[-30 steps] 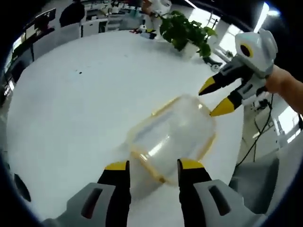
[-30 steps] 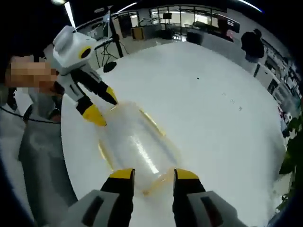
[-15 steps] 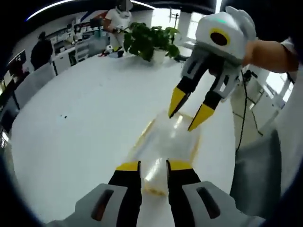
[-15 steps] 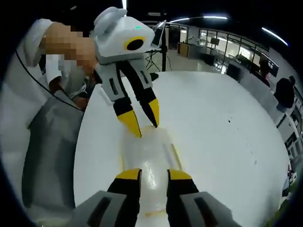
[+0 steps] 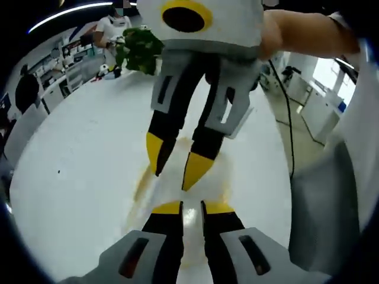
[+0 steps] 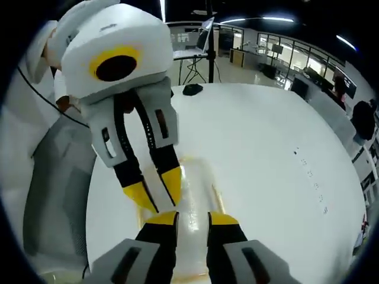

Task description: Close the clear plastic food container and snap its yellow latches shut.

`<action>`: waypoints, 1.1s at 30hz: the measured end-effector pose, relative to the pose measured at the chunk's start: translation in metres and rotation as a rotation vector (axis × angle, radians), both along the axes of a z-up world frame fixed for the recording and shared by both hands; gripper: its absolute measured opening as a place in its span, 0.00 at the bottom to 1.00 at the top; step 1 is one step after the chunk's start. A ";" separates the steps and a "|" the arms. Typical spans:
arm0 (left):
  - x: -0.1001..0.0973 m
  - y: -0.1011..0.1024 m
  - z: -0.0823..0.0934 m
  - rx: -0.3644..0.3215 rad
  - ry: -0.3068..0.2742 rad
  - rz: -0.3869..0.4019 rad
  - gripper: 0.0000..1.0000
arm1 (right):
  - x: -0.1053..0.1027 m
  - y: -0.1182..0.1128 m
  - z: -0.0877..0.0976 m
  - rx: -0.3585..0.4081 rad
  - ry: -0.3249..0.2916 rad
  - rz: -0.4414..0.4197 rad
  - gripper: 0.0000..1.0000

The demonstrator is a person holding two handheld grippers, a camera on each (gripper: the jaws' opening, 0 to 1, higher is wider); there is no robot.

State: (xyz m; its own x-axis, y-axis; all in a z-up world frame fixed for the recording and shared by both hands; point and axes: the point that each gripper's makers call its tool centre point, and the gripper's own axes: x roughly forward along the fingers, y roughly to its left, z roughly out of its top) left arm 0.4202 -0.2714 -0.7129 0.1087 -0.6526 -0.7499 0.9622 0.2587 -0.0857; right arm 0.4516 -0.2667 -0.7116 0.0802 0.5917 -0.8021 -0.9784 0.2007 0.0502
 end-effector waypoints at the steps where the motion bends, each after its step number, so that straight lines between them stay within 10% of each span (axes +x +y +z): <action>1: -0.001 0.000 0.000 0.001 0.000 -0.003 0.09 | 0.002 -0.001 -0.001 -0.003 -0.001 -0.001 0.15; 21: -0.016 -0.001 -0.016 0.126 -0.222 -0.150 0.50 | 0.010 -0.005 -0.019 -0.083 0.072 0.086 0.41; 33: -0.008 -0.003 -0.020 0.138 -0.306 -0.166 0.44 | 0.009 -0.003 -0.023 -0.143 0.167 0.143 0.41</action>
